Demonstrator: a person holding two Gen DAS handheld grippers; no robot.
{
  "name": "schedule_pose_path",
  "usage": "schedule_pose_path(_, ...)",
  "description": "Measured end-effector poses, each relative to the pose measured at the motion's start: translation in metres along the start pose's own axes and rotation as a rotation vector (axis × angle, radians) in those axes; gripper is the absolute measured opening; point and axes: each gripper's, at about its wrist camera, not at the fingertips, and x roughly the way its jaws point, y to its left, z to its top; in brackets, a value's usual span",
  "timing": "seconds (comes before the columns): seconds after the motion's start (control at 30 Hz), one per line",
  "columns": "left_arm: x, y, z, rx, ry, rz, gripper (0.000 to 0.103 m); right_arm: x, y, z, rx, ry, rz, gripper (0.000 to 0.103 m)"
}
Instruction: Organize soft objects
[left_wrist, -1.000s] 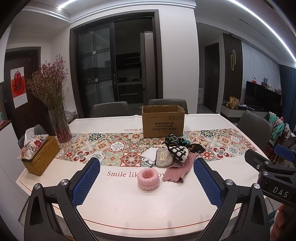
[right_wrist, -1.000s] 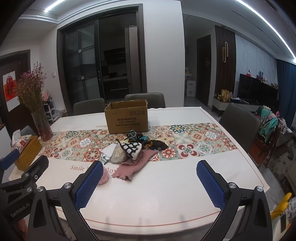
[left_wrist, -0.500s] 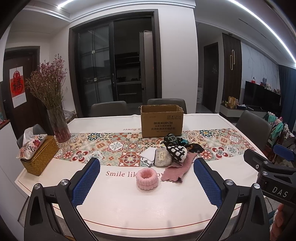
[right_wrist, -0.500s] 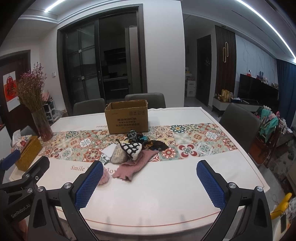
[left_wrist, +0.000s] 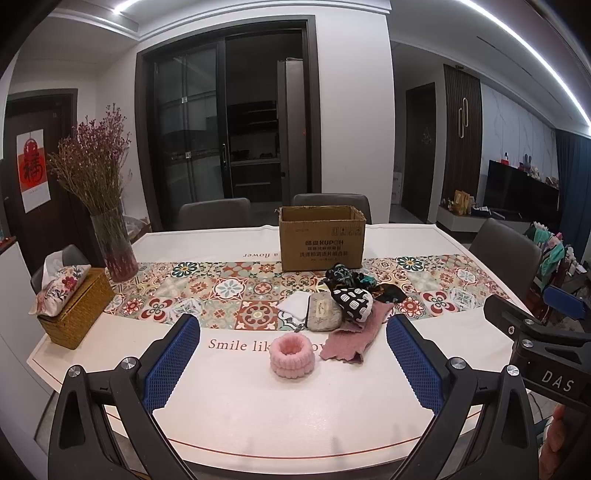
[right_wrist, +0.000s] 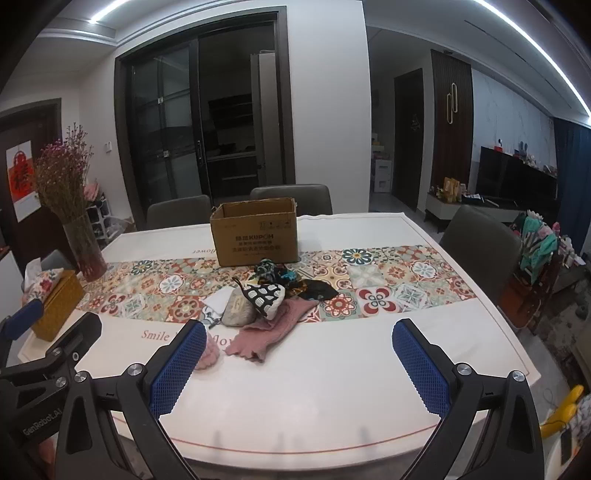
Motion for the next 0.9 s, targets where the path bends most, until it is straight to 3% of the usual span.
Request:
schedule_pose_path(0.37,0.039,0.011,-0.003,-0.001,0.059,-0.003,0.103,0.034,0.011,0.005,-0.001,0.041,0.032,0.102)
schedule_pose_path(0.9,0.147,0.029,-0.01,0.036,0.209,-0.073,0.103,0.14,0.044,0.007,-0.039,0.185,0.029,0.102)
